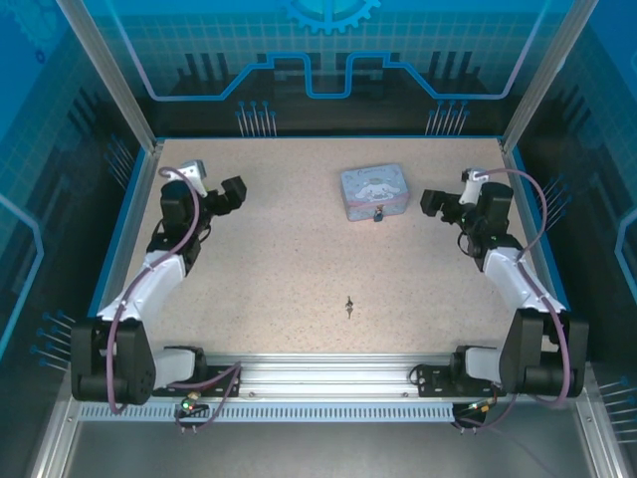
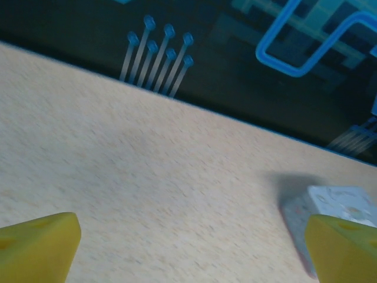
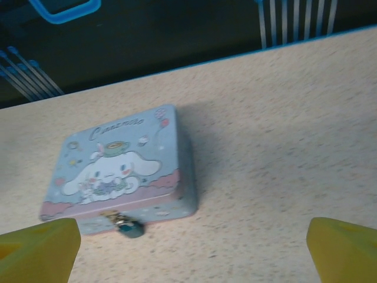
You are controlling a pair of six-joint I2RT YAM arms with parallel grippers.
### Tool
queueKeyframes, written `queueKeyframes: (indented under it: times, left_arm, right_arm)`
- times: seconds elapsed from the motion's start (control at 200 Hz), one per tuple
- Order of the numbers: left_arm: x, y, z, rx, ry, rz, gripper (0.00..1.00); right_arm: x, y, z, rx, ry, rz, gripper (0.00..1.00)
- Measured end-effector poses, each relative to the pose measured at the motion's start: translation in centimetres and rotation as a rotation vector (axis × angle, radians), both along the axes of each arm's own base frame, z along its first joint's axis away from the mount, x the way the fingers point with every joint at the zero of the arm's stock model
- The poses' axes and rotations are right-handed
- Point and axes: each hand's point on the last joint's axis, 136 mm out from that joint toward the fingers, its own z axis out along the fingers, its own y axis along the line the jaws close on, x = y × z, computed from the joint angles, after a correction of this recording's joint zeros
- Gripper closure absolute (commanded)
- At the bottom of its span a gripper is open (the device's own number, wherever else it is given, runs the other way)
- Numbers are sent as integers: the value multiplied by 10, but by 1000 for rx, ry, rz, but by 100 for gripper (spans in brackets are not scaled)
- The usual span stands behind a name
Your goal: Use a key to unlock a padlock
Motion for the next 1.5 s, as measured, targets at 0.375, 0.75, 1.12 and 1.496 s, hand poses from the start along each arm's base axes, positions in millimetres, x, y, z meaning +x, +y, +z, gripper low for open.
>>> queueKeyframes:
  times: [0.375, 0.75, 1.12, 1.496]
  left_arm:
    - [-9, -129, -79, -175, 339, -284, 2]
    - [56, -246, -102, -293, 418, -427, 9]
    - [83, -295, -118, -335, 462, -491, 12]
    - [69, -300, -138, -319, 533, -499, 12]
  right_arm:
    - [63, 22, -44, 186, 199, 60, 0]
    - [117, 55, -82, 204, 296, 119, 0]
    - [113, 90, -91, 244, 353, 221, 0]
    - [109, 108, -91, 232, 355, 255, 2]
